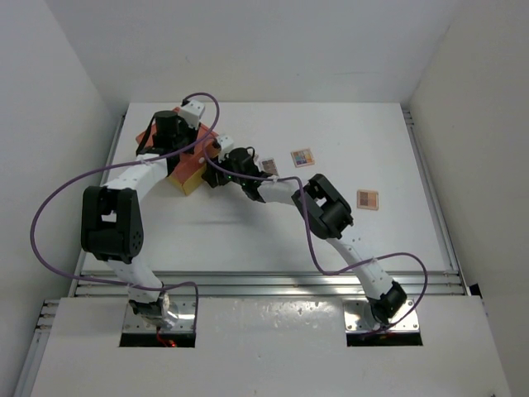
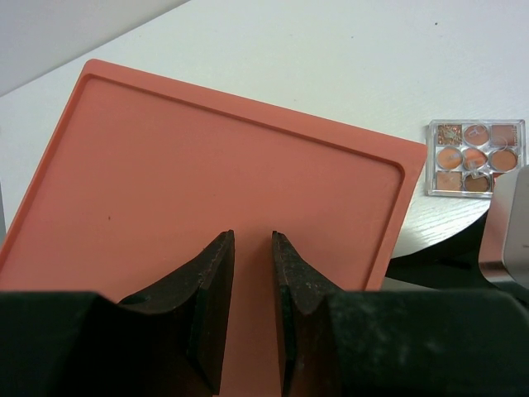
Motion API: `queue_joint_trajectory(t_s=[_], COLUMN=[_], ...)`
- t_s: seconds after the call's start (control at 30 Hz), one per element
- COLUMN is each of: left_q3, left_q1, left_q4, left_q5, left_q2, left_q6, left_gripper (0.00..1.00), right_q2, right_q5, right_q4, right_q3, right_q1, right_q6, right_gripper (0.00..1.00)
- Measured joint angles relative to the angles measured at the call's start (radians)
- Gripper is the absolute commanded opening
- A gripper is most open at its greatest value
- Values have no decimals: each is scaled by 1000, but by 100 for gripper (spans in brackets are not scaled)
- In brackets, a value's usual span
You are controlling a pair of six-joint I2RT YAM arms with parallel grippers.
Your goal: Organize the makeup
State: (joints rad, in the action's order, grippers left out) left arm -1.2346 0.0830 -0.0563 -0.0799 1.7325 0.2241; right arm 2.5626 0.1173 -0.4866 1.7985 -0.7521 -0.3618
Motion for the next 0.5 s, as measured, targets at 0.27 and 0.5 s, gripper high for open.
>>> queue_joint_trajectory(t_s=[0.27,0.5], left_q3=[1,1], left_q1=[0,0], left_q4=[-2,-3], left_q5=[-2,-6], left_q2=[0,0], left_q6=[0,0], left_gripper=[31,31], right_q2=[22,23], right_q5=[13,26], right_q4=[12,6], right_q3=[33,36], right_q1=[2,-3], right_q6=[14,20], right_gripper=[44,24])
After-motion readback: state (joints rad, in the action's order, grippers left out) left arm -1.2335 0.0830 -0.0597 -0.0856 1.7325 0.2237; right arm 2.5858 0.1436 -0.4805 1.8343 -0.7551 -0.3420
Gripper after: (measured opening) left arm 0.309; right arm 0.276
